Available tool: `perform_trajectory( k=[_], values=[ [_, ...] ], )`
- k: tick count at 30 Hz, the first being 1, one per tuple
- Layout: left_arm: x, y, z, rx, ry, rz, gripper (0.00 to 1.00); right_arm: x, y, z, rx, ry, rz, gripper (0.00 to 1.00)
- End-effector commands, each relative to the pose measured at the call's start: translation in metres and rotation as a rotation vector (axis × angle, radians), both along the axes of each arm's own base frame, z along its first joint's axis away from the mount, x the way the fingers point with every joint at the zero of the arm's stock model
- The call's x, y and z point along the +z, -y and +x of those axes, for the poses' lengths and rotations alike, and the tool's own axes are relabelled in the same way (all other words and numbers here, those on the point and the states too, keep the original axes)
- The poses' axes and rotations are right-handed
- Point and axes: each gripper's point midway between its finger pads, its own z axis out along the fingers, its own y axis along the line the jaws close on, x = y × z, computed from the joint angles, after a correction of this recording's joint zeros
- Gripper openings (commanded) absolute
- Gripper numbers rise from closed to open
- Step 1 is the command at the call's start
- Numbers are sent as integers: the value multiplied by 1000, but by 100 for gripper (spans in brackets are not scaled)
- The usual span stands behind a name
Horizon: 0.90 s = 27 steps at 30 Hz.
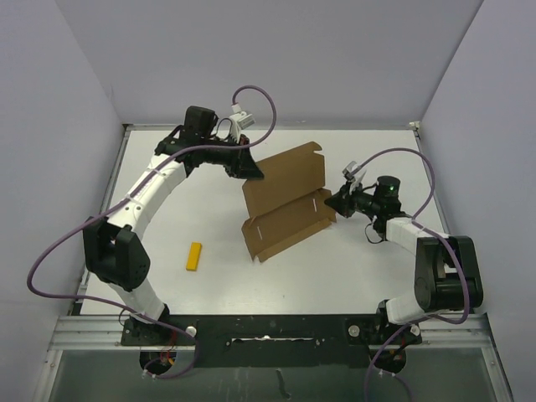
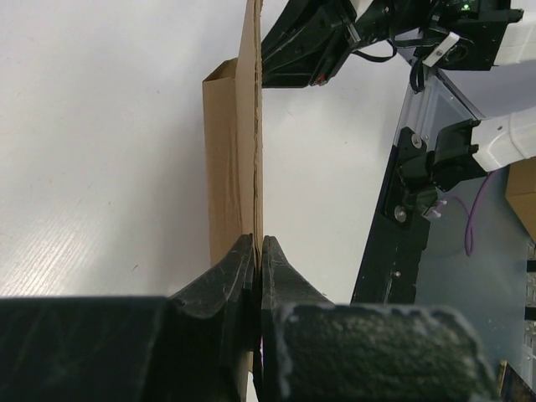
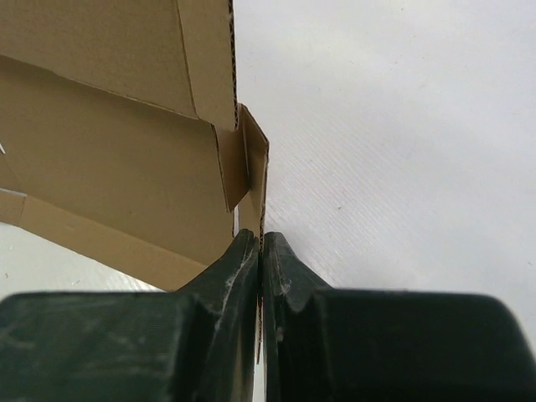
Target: Fold the paper box
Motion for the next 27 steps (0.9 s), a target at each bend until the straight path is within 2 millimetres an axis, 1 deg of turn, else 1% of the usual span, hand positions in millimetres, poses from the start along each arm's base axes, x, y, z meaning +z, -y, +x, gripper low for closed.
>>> perform_trajectory(
  k=[1,4,6,13,19,24,27],
  values=[
    [56,3,-20,-18,145,-54,0,48,-4,17,-13,218,26,0],
    [57,4,-23,-17,160,-42,0,52,-4,14,-19,254,43,0],
    [55,5,-25,-15,167,-37,0,51,-5,12,-23,264,51,0],
    [33,3,-29,-2,153,-10,0,40,-5,9,-4,256,32,0],
    [27,2,-29,6,151,-4,0,29,-8,6,30,231,14,0],
    [21,3,-29,17,151,6,0,30,-9,0,66,246,-1,2],
    [18,4,-29,23,150,13,0,26,-12,-5,101,243,-8,4]
  ],
)
